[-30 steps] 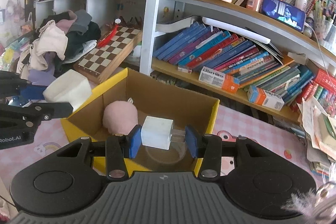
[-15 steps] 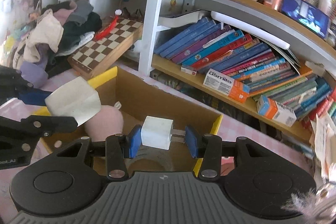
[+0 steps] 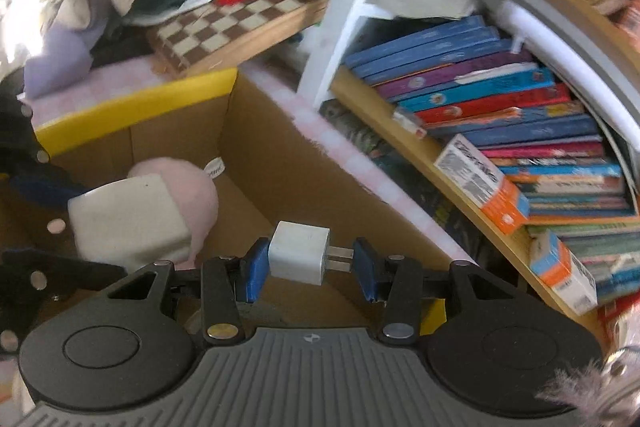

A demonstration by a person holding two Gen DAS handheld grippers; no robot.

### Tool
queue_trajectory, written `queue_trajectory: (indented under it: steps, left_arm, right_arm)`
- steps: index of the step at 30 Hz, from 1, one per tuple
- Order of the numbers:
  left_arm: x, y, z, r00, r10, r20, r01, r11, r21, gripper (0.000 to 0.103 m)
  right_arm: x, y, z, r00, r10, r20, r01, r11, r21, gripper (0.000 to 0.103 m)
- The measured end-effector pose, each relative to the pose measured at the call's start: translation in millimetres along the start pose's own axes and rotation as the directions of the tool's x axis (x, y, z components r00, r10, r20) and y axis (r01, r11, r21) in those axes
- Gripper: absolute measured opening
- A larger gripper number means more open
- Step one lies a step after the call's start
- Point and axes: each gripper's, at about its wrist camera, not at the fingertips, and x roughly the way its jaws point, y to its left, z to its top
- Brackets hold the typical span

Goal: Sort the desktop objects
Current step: 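Lower the block and plug into the yellow box and open both tools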

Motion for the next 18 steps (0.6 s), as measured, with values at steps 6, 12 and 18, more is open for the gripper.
queue_trajectory:
  steps: [6, 12, 18]
  left_arm:
    - [12, -2, 13, 1.0, 0.031, -0.001, -0.031, 0.998, 0.053, 0.031]
    - [32, 3, 28, 0.996, 0.09, -0.003, -0.089, 0.99, 0.113, 0.031]
    - [59, 10, 36, 0.993, 0.102, -0.061, -0.093, 0.986, 0.137, 0.031]
  right_arm:
    - [25, 1, 9, 0.999, 0.024, -0.047, -0.028, 0.996, -0.088, 0.043]
    - [40, -1, 12, 0.993, 0.059, -0.105, -0.071, 0.99, -0.119, 0.043]
    - [49, 1, 11, 0.987, 0.072, -0.144, -0.09, 0.988, -0.124, 0.043]
